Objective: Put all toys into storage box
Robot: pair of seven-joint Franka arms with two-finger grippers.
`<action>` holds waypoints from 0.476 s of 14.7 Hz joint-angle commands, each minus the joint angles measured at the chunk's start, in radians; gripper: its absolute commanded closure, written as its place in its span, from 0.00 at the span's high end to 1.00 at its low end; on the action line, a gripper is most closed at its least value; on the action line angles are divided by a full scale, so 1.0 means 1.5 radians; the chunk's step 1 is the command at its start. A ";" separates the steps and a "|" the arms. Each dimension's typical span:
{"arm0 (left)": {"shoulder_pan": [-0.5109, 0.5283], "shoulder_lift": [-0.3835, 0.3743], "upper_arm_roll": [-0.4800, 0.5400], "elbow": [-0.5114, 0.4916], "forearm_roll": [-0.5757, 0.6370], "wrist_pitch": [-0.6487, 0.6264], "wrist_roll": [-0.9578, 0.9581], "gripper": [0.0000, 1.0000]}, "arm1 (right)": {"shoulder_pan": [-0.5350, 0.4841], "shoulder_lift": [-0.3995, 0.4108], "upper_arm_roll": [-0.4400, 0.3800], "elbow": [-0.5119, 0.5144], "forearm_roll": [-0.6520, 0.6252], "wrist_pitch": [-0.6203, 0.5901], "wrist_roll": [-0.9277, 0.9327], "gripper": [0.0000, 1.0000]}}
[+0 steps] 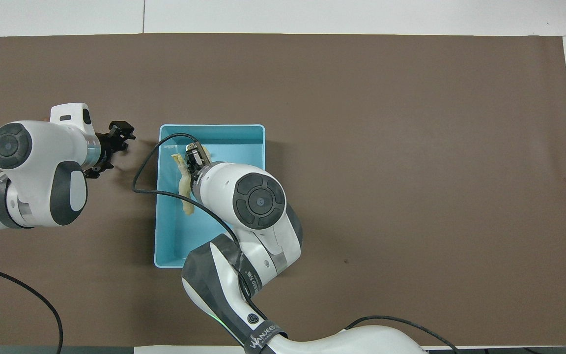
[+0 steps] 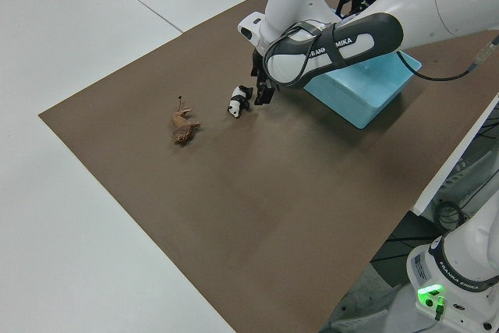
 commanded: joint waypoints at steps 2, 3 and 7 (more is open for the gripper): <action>0.003 -0.015 0.008 -0.019 0.010 0.002 0.037 0.93 | -0.007 -0.023 -0.002 -0.026 0.008 -0.001 -0.021 1.00; 0.004 -0.015 0.009 -0.019 0.010 0.004 0.043 0.90 | -0.008 -0.023 -0.004 -0.025 0.008 -0.010 -0.021 1.00; 0.019 -0.012 0.009 -0.014 0.010 0.010 0.068 0.49 | -0.019 -0.037 -0.028 -0.019 -0.007 -0.079 -0.024 1.00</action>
